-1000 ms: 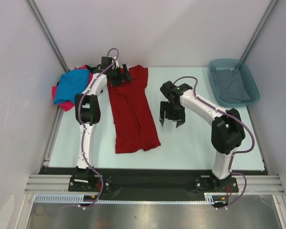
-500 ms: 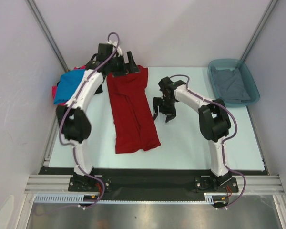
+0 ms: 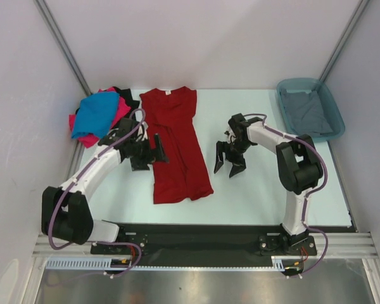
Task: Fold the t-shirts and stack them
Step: Fold the tshirt
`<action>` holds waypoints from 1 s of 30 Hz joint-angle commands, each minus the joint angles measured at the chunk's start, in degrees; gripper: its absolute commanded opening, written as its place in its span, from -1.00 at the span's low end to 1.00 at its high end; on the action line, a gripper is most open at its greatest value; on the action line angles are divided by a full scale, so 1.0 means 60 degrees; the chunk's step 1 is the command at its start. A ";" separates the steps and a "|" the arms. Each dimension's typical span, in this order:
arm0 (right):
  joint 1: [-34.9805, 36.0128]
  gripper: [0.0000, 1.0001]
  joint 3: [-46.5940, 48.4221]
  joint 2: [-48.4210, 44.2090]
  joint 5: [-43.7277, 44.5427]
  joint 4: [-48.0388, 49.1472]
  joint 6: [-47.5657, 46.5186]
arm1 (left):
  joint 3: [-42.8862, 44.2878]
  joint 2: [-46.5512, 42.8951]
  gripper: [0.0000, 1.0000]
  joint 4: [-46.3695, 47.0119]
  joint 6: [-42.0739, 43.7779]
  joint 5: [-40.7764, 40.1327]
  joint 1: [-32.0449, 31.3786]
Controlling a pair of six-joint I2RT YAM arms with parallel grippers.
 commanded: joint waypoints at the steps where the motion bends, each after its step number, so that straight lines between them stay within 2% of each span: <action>1: -0.0007 0.50 -0.0880 -0.0981 -0.1025 0.0463 -0.0217 | -0.0870 -0.1062 0.99 -0.0157 -0.0324 0.0134 -0.0077; 6: -0.0007 0.50 -0.1599 -0.0997 -0.1892 0.1181 -0.0260 | -0.1867 -0.1677 0.99 -0.0364 -0.0279 -0.0203 -0.0077; 12: 0.0008 0.50 -0.1790 -0.0514 -0.2464 0.1753 -0.0188 | -0.2658 -0.1591 1.00 -0.0100 -0.0411 -0.0467 -0.0077; 26: 0.0813 0.49 -0.0912 0.1009 -0.2947 0.2778 0.0383 | -0.3201 -0.0083 0.99 0.1291 -0.0397 0.0309 -0.0091; 30: 0.1048 0.39 -0.0779 0.1230 -0.3050 0.2881 0.0515 | -0.3259 0.0342 0.99 0.1672 -0.0324 0.0761 -0.0091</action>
